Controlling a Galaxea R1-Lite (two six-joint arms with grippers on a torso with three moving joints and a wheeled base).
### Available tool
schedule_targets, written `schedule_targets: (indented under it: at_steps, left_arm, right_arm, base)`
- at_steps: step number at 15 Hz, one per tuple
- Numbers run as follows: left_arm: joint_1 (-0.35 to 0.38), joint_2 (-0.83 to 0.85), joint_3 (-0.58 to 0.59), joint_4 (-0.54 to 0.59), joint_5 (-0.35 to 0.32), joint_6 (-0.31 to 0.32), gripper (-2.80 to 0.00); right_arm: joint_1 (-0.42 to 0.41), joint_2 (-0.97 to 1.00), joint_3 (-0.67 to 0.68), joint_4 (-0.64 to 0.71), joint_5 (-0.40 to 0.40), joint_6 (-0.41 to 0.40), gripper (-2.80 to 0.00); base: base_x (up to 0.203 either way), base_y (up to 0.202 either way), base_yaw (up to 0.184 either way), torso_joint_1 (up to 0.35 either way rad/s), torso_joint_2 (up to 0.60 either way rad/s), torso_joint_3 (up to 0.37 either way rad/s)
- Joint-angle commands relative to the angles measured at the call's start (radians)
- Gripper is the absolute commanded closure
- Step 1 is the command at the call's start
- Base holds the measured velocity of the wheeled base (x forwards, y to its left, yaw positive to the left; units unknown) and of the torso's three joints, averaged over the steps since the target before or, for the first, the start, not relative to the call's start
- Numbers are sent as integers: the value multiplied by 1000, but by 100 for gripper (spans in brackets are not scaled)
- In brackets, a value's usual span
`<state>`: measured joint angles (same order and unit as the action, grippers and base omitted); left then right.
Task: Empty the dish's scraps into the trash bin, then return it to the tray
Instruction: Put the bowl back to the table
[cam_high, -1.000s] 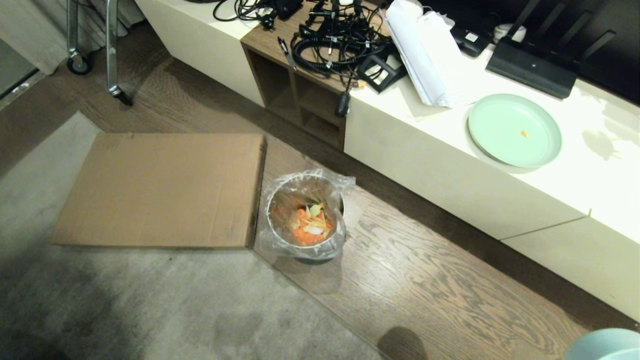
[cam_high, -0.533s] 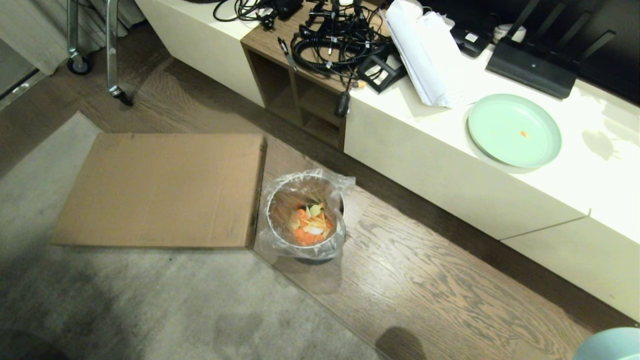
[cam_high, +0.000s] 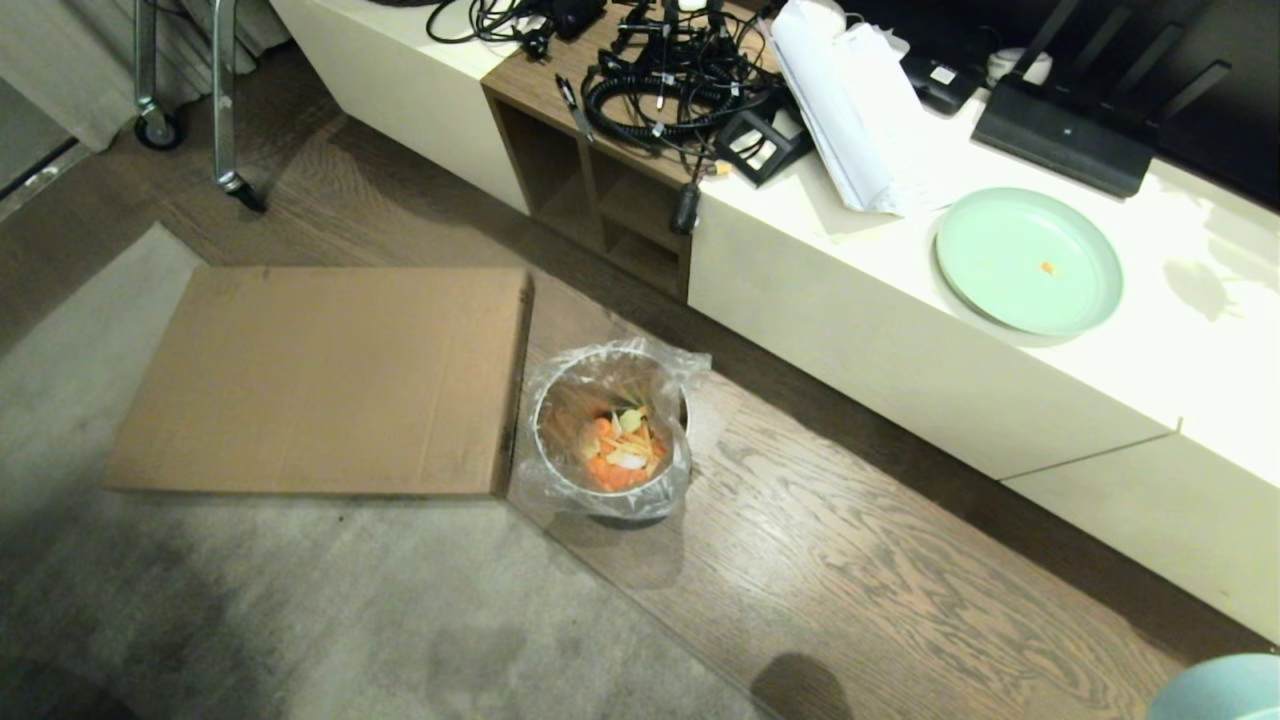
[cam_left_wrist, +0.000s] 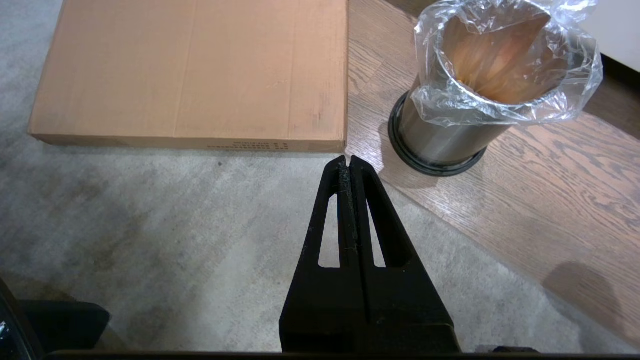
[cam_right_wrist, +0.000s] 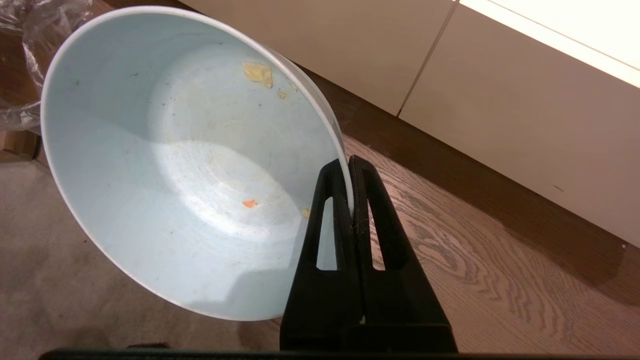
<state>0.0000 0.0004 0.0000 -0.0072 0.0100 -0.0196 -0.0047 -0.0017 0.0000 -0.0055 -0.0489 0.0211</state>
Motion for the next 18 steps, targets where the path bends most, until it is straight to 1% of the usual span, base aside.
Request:
schedule_targets:
  at_steps: [1,14,18]
  left_arm:
    - [0,0,0,0,1,0,0]
    - [0,0,0,0,-2,0,0]
    - [0,0,0,0,1,0,0]
  right_arm:
    - [0,2,0,-1,-2,0,0]
    - [2,2,0,1,-2,-7,0]
    - [2,2,0,-1,0,0,0]
  base:
    - [0,0,0,0,0,0]
    - [0,0,0,0,0,0]
    - [0,0,0,2,2,115]
